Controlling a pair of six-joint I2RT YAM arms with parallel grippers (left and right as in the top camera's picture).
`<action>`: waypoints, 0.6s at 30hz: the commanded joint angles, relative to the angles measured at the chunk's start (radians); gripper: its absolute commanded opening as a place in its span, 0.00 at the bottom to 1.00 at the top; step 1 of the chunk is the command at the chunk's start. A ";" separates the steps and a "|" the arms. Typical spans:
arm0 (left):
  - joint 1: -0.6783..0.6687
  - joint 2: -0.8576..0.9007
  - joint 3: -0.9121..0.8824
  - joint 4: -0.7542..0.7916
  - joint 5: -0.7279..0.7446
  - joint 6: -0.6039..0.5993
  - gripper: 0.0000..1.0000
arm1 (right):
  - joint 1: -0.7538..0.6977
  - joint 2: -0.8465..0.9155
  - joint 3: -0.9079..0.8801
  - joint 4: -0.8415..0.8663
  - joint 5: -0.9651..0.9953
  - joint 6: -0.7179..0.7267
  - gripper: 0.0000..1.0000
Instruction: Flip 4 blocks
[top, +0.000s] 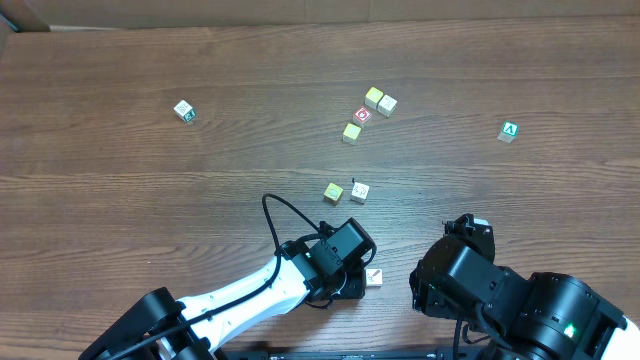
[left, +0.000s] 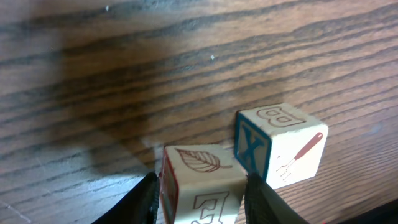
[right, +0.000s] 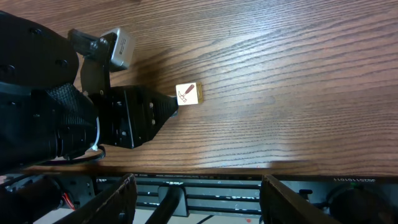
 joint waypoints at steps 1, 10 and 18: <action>-0.002 0.007 -0.009 0.014 -0.025 -0.003 0.36 | 0.004 -0.010 0.013 0.002 0.000 0.009 0.64; -0.001 0.007 -0.009 0.052 -0.030 -0.003 0.20 | 0.004 -0.010 0.013 0.019 -0.011 0.008 0.64; 0.016 0.007 -0.009 0.053 -0.057 -0.007 0.17 | 0.004 -0.010 0.013 0.020 -0.016 0.008 0.65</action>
